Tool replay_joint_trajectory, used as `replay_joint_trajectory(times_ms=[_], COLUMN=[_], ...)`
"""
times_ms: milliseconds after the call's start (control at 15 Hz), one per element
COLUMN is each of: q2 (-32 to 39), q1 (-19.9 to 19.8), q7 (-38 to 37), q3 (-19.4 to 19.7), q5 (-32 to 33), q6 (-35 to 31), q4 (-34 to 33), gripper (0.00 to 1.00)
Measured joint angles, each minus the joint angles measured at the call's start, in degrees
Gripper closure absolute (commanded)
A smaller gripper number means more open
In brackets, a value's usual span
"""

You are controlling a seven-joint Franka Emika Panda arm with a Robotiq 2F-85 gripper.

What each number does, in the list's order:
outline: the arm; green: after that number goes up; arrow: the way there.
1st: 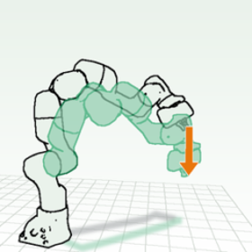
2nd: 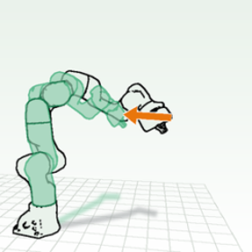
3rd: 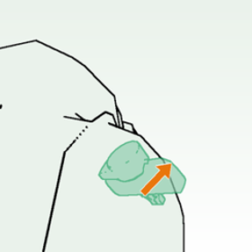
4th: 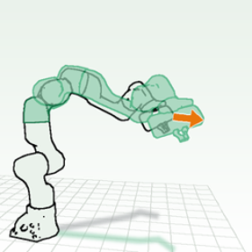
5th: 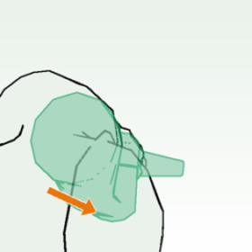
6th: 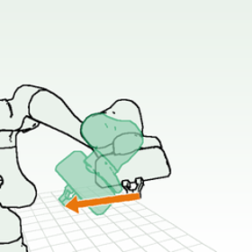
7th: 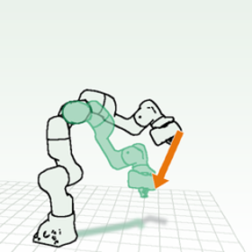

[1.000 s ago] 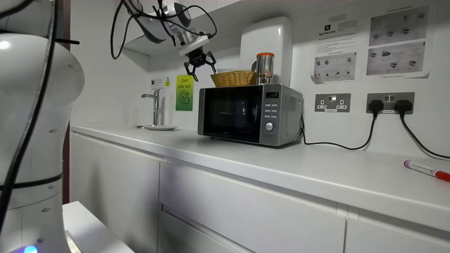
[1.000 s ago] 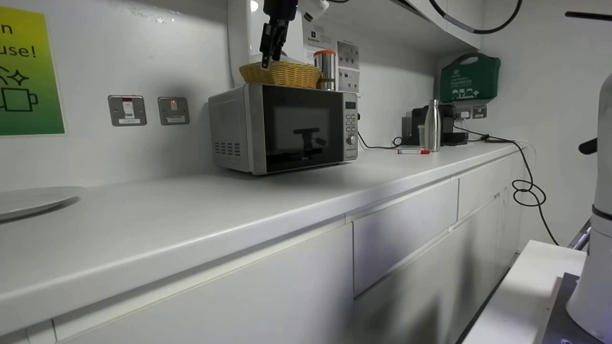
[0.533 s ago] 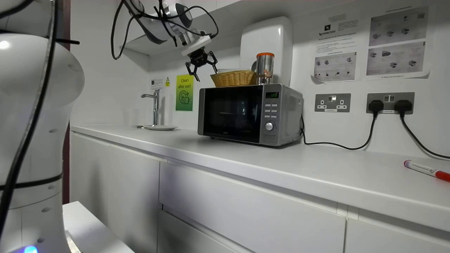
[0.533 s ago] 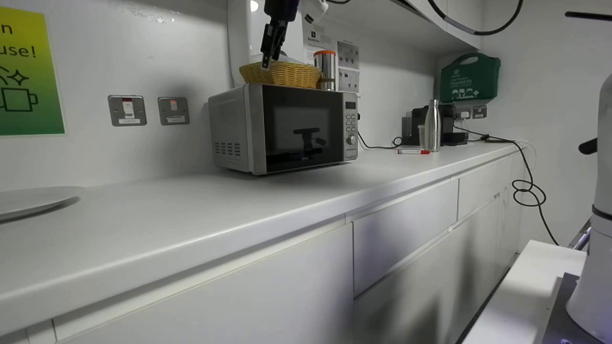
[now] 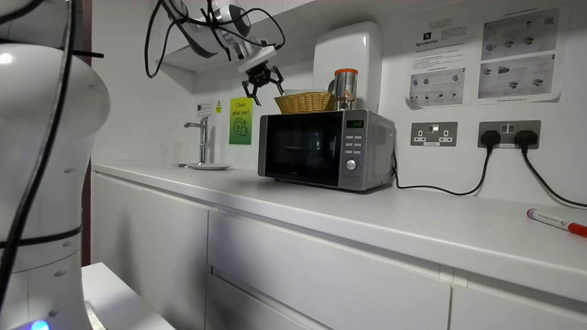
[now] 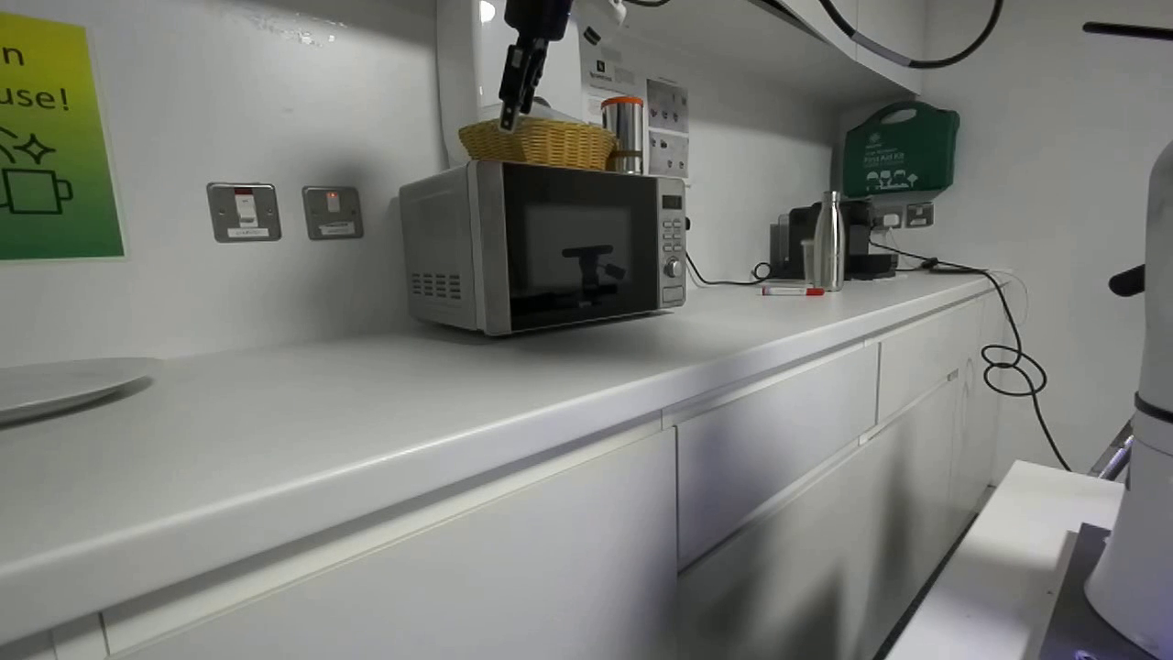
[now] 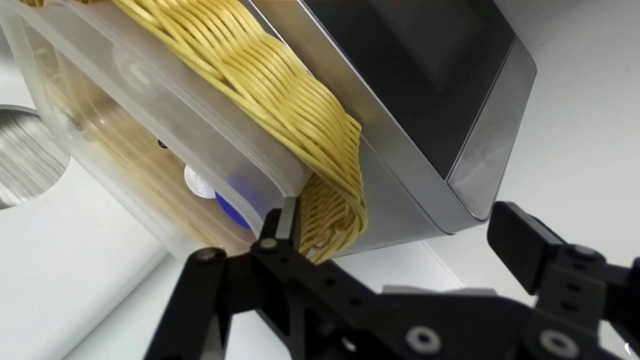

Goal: Put the brown box in front of the microwave then put the flask in the colourless bowl

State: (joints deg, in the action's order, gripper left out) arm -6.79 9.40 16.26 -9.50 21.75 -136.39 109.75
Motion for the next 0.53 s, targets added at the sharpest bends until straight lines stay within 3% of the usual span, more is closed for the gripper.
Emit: replay_joint_trajectory(times_ms=[467, 533], q2=[-0.04, -0.04], q1=[-0.01, -0.01], q7=[0.43, 0.45], q3=[0.41, 0.52], q5=[-0.21, -0.24], q6=[-1.59, -2.13], q4=[2.8, 3.27], gripper=[0.0, 0.25])
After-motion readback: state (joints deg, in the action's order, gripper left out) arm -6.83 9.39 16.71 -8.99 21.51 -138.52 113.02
